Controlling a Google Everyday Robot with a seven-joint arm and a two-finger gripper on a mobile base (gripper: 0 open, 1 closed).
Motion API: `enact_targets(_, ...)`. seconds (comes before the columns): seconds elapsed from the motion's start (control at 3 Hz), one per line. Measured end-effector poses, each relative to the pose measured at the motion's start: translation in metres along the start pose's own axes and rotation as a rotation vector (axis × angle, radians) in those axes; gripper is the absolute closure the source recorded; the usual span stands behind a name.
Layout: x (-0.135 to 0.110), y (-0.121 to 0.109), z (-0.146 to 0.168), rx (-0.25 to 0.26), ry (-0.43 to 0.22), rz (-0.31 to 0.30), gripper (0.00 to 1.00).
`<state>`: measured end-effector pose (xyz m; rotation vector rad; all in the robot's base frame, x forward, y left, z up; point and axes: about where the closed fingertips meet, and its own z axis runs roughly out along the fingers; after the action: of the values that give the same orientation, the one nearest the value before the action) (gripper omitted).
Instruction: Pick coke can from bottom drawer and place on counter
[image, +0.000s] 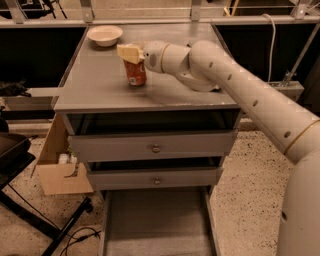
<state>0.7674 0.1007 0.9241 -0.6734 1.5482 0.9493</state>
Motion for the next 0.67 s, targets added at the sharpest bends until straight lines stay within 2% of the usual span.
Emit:
enact_targets(0.33,0.0168,-0.0047,0.002,0.025,0.006,0.0,1.0)
enact_targets(0.67,0.0088,-0.003,0.0018,0.025,0.006,0.0,0.83)
